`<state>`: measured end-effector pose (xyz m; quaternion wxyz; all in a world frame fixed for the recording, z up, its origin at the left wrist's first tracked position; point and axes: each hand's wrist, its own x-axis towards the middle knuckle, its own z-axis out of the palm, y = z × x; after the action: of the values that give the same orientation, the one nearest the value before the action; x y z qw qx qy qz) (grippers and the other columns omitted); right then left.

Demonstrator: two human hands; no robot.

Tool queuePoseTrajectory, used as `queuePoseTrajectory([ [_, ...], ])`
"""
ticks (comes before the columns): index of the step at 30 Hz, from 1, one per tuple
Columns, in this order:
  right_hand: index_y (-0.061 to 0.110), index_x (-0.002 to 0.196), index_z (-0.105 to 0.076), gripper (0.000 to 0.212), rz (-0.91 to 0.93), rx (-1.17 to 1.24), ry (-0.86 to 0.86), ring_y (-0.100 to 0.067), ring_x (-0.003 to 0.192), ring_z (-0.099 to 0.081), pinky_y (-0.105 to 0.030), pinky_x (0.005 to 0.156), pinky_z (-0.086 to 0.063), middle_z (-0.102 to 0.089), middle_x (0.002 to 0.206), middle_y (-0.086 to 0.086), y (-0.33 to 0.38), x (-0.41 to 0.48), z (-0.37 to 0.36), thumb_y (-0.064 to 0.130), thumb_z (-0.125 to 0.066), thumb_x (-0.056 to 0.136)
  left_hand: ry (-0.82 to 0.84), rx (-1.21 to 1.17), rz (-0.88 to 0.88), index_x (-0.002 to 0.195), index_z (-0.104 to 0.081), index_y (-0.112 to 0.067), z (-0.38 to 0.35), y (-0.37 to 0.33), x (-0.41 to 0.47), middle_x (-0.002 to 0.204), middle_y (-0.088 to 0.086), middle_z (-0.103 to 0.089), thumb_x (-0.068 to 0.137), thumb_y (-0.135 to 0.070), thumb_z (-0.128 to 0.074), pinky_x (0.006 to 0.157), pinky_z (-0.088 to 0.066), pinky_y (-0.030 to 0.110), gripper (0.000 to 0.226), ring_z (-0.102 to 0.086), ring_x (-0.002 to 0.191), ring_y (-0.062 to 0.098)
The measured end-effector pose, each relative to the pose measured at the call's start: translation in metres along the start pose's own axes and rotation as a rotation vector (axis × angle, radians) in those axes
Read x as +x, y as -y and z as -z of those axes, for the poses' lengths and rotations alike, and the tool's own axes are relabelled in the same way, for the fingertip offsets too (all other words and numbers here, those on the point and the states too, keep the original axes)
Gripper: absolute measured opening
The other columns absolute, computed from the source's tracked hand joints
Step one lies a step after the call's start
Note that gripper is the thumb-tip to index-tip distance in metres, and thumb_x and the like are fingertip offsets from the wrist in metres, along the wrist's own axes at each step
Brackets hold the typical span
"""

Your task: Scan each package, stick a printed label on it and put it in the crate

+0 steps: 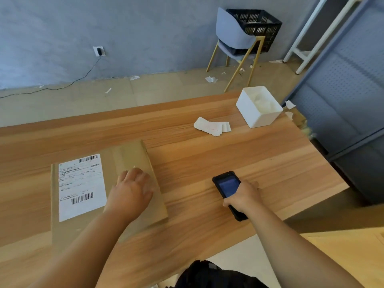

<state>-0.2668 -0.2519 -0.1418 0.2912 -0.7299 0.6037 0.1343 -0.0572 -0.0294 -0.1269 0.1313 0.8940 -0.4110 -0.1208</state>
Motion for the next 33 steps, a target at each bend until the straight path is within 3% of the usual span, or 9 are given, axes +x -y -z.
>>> queuePoseTrajectory([
  [4,0.013,0.122,-0.048,0.078,-0.029,-0.094,0.003,-0.030,0.115,-0.043,-0.035,0.071,-0.042,-0.039,0.128,-0.010,-0.006,0.036,-0.002,0.038,-0.086,0.059,0.013,0.089,0.060,0.125,-0.054,-0.017,-0.004,-0.014,0.021,0.133,0.002,-0.045,0.087,-0.043,-0.056,0.098,-0.038,0.045,0.046,-0.040,0.122,0.029],
  [7,0.011,0.126,-0.043,0.081,-0.005,-0.123,0.006,-0.027,0.114,-0.044,-0.035,0.070,-0.040,-0.039,0.131,-0.009,-0.002,0.056,-0.004,0.040,-0.084,0.062,-0.006,0.098,0.099,0.116,-0.059,-0.017,-0.005,-0.022,0.031,0.126,0.006,-0.048,0.086,-0.040,-0.058,0.097,-0.039,0.048,0.038,-0.043,0.117,0.032],
  [11,0.010,0.136,-0.032,0.098,0.027,-0.226,0.008,-0.026,0.115,-0.043,-0.035,0.077,-0.046,-0.033,0.135,-0.007,0.004,0.075,-0.006,0.043,-0.084,0.061,-0.009,0.119,0.131,0.118,-0.059,-0.017,-0.006,-0.027,0.045,0.123,0.007,-0.047,0.086,-0.040,-0.059,0.098,-0.037,0.046,0.039,-0.042,0.116,0.032],
  [15,0.009,0.143,-0.027,0.117,0.042,-0.323,0.098,-0.029,0.126,-0.034,-0.039,0.087,-0.046,-0.028,0.140,-0.008,0.015,0.096,0.004,0.065,-0.080,0.055,-0.021,0.111,0.184,0.116,-0.061,-0.015,-0.006,-0.029,0.058,0.122,0.008,-0.048,0.086,-0.034,-0.061,0.095,-0.038,0.047,0.035,-0.043,0.113,0.033],
  [19,0.010,0.133,-0.039,0.094,0.160,-0.204,0.009,-0.029,0.125,-0.038,-0.041,0.087,-0.045,-0.035,0.137,-0.009,0.043,0.119,0.022,0.071,-0.067,0.066,-0.026,0.099,0.233,0.118,-0.059,-0.012,-0.004,-0.031,0.072,0.125,0.012,-0.048,0.084,-0.028,-0.064,0.094,-0.040,0.050,0.038,-0.043,0.114,0.036],
  [23,0.009,0.136,-0.041,0.069,0.244,-0.015,-0.055,-0.027,0.113,-0.053,-0.035,0.076,-0.049,-0.042,0.138,-0.008,0.078,0.147,0.037,0.051,-0.063,0.084,-0.007,0.094,0.300,0.130,-0.049,-0.014,-0.002,-0.029,0.087,0.135,0.011,-0.042,0.087,-0.029,-0.059,0.099,-0.036,0.049,0.047,-0.036,0.122,0.036],
  [26,0.010,0.134,-0.045,0.054,0.268,0.069,-0.065,-0.025,0.105,-0.059,-0.034,0.072,-0.054,-0.050,0.133,-0.008,0.099,0.170,0.045,0.038,-0.061,0.090,-0.005,0.098,0.324,0.128,-0.052,-0.010,-0.002,-0.030,0.094,0.134,0.012,-0.044,0.087,-0.024,-0.060,0.096,-0.038,0.051,0.044,-0.037,0.121,0.038],
  [29,0.013,0.133,-0.049,0.047,0.306,0.122,-0.063,-0.024,0.110,-0.060,-0.034,0.076,-0.058,-0.055,0.131,-0.007,0.110,0.191,0.047,0.031,-0.060,0.092,-0.022,0.144,0.317,0.122,-0.057,-0.001,-0.005,-0.034,0.095,0.123,0.017,-0.054,0.083,-0.014,-0.064,0.085,-0.044,0.054,0.042,-0.046,0.110,0.043],
  [33,0.011,0.133,-0.049,0.046,0.257,0.130,-0.067,-0.027,0.111,-0.060,-0.028,0.068,-0.051,-0.058,0.131,-0.009,0.117,0.210,0.045,0.030,-0.060,0.093,-0.063,0.198,0.271,0.107,-0.064,0.008,-0.007,-0.038,0.099,0.102,0.024,-0.063,0.071,-0.001,-0.074,0.065,-0.052,0.052,0.039,-0.057,0.083,0.047],
])
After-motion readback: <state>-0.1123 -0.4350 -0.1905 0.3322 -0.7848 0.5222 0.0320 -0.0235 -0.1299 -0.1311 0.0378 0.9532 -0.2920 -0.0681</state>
